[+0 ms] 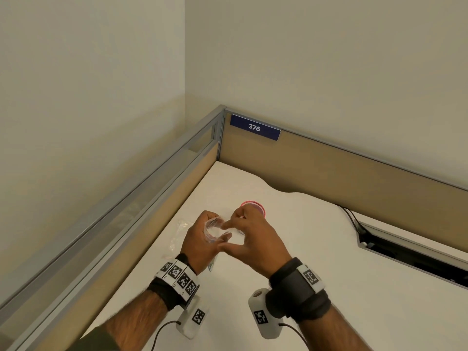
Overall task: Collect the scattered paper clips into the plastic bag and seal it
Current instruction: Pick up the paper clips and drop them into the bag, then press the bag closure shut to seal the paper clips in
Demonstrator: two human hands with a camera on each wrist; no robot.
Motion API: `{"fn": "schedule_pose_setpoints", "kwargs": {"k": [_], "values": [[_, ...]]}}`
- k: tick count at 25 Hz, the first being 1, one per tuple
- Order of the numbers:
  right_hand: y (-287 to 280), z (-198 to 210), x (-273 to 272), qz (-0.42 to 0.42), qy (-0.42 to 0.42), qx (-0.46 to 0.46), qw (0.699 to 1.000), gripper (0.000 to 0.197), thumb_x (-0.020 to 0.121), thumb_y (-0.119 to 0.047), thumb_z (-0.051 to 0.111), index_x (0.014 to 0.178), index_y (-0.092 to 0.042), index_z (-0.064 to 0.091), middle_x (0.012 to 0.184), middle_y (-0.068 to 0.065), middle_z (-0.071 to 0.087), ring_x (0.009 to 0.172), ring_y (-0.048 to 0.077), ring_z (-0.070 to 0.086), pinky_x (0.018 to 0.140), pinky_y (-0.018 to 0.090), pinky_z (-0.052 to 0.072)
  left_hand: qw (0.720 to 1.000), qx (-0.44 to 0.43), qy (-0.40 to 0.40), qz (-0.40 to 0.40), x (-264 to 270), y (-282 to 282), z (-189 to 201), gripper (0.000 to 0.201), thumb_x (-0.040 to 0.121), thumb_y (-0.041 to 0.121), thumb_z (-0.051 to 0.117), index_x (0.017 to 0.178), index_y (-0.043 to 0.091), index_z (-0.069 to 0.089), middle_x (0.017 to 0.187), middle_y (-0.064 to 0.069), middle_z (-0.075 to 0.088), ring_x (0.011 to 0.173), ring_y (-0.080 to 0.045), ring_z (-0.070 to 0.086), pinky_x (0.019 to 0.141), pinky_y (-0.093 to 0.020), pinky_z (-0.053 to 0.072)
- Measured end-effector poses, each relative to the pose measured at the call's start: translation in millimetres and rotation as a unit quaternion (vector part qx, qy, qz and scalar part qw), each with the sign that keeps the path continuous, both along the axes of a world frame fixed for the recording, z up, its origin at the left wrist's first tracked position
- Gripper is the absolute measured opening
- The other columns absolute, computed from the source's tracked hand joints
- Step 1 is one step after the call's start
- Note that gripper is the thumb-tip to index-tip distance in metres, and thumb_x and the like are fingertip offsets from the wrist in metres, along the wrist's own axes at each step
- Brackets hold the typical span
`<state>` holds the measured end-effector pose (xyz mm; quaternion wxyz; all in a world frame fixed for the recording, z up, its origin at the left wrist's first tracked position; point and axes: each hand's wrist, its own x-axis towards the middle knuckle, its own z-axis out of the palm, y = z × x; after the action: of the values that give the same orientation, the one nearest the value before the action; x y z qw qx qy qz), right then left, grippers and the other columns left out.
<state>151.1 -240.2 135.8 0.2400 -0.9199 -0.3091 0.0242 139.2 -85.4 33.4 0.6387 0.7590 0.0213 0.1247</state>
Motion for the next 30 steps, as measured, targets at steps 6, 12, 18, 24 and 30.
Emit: {"fn": "schedule_pose_setpoints", "kwargs": {"k": [6, 12, 18, 24, 30], "values": [[9.5, 0.9, -10.1, -0.006, -0.032, 0.021, 0.999, 0.016, 0.089, -0.031, 0.063, 0.103, -0.029, 0.070, 0.121, -0.009, 0.051, 0.104, 0.009, 0.051, 0.083, 0.019, 0.046, 1.000, -0.007, -0.010, 0.015, -0.3, -4.9, 9.9, 0.044, 0.072, 0.027, 0.080, 0.107, 0.028, 0.054, 0.103, 0.006, 0.068, 0.101, -0.015, 0.068, 0.088, -0.039, 0.060], [5.9, 11.4, -1.2, 0.001, -0.011, 0.039, 0.999, 0.011, 0.095, -0.020, 0.054, 0.100, -0.020, 0.065, 0.101, -0.008, 0.054, 0.089, 0.011, 0.055, 0.077, 0.015, 0.044, 0.999, -0.014, -0.037, 0.013, -4.3, 2.3, 14.0, 0.058, 0.070, 0.040, 0.082, 0.116, 0.029, 0.050, 0.106, 0.003, 0.066, 0.099, -0.015, 0.067, 0.085, -0.026, 0.057], [-7.8, 17.9, 11.6, 0.021, -0.017, 0.076, 0.997, 0.015, 0.096, -0.018, 0.052, 0.085, -0.028, 0.050, 0.086, -0.010, 0.053, 0.072, 0.004, 0.049, 0.067, 0.012, 0.039, 0.985, -0.166, -0.016, -0.041, -6.7, 9.0, 21.3, 0.093, 0.055, 0.071, 0.081, 0.128, 0.022, 0.052, 0.115, -0.001, 0.073, 0.108, -0.016, 0.070, 0.085, -0.028, 0.058], [-22.9, 10.2, 20.8, 0.046, -0.028, 0.122, 0.991, 0.009, 0.094, -0.015, 0.054, 0.089, -0.022, 0.059, 0.091, -0.008, 0.059, 0.081, 0.009, 0.055, 0.074, 0.023, 0.052, 0.988, -0.151, 0.014, -0.011, 4.7, 11.0, 18.2, 0.016, 0.091, 0.026, 0.068, 0.103, 0.015, 0.073, 0.100, -0.006, 0.077, 0.104, -0.028, 0.070, 0.084, -0.027, 0.055], [-38.4, -15.1, 29.0, -0.008, -0.007, 0.240, 0.971, 0.011, 0.089, -0.011, 0.062, 0.091, -0.021, 0.063, 0.105, -0.006, 0.064, 0.094, 0.014, 0.061, 0.079, 0.029, 0.056, 0.991, -0.128, -0.018, 0.041, 2.7, 8.8, 30.5, 0.010, 0.096, 0.013, 0.062, 0.094, 0.003, 0.063, 0.087, -0.005, 0.076, 0.084, -0.015, 0.071, 0.073, -0.021, 0.057]]}}
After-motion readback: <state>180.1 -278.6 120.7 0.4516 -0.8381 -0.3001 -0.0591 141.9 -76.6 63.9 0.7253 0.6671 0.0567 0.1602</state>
